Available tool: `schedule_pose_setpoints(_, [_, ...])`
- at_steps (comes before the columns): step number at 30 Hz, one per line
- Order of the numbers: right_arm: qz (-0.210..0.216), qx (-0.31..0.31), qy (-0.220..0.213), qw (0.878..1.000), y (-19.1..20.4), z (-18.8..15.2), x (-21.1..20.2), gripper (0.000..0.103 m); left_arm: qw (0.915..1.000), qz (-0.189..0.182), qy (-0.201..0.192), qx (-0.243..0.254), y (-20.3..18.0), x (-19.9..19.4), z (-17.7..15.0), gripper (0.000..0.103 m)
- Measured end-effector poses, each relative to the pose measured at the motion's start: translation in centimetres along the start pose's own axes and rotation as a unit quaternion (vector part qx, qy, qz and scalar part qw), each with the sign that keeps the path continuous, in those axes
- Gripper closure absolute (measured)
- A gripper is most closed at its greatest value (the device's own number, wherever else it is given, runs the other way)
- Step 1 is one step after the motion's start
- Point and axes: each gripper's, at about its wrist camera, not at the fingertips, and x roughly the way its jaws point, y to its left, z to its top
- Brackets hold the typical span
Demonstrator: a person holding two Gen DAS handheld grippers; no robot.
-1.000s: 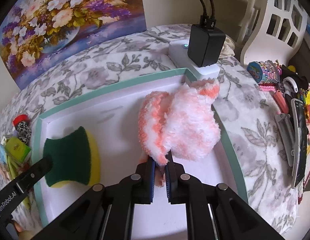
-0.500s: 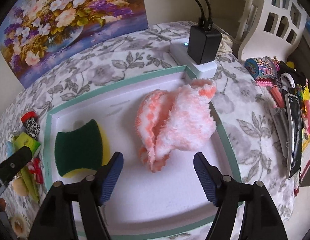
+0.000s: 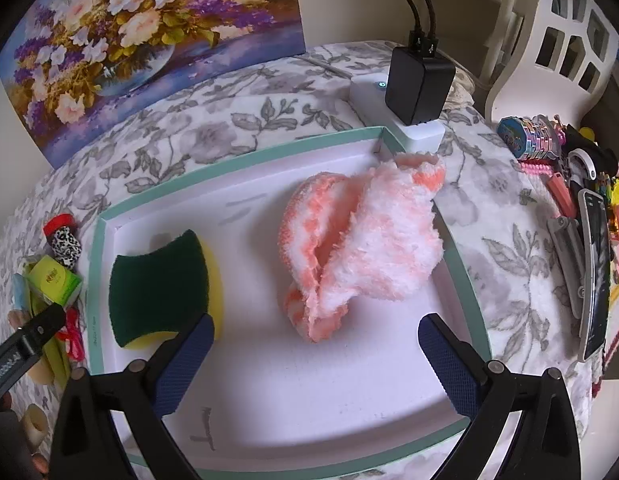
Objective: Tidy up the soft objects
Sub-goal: 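Move both tools back toward the pile of soft items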
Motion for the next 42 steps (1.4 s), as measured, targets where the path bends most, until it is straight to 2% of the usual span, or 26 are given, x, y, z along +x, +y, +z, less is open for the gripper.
schedule_pose_setpoints(4, [-0.003,-0.008,-0.008,1.0,0.4,0.0,-0.3,0.0,1.0,0.006,-0.006,0.0,0.6,0.2,0.1,0.001])
schedule_pose_setpoints(8, [0.001,-0.011,-0.011,1.0,0.7,0.0,-0.3,0.0,0.9992,0.033,-0.02,-0.001,1.8,-0.3,0.3,0.001])
schedule_pose_setpoints(15, [0.025,-0.012,-0.028,0.999,1.6,-0.1,-1.2,0.0,0.9974,0.045,-0.055,-0.016,4.5,-2.4,0.9,0.001])
schedule_pose_setpoints(21, [0.079,-0.008,-0.053,0.995,3.0,-0.1,-3.1,0.0,0.9943,0.05,-0.077,-0.054,7.8,-4.1,0.9,0.001])
schedule_pose_setpoints(26, [0.109,-0.023,-0.051,0.992,5.6,-0.5,-3.8,0.0,0.9896,0.065,-0.1,-0.08,10.5,-5.4,0.9,0.001])
schedule_pose_setpoints(31, [0.131,-0.044,-0.04,0.99,8.9,-1.4,-4.1,0.0,0.9864,0.095,-0.102,-0.087,12.9,-5.7,0.7,0.001])
schedule_pose_setpoints(37, [0.153,-0.096,-0.032,0.983,14.1,-2.8,-4.5,0.0,0.9828,0.098,-0.101,-0.119,16.5,-5.8,0.3,0.001])
schedule_pose_setpoints(42, [0.158,-0.135,-0.031,0.978,17.7,-4.0,-4.4,0.0,0.9813,0.069,-0.093,-0.154,19.0,-5.4,-0.2,0.001])
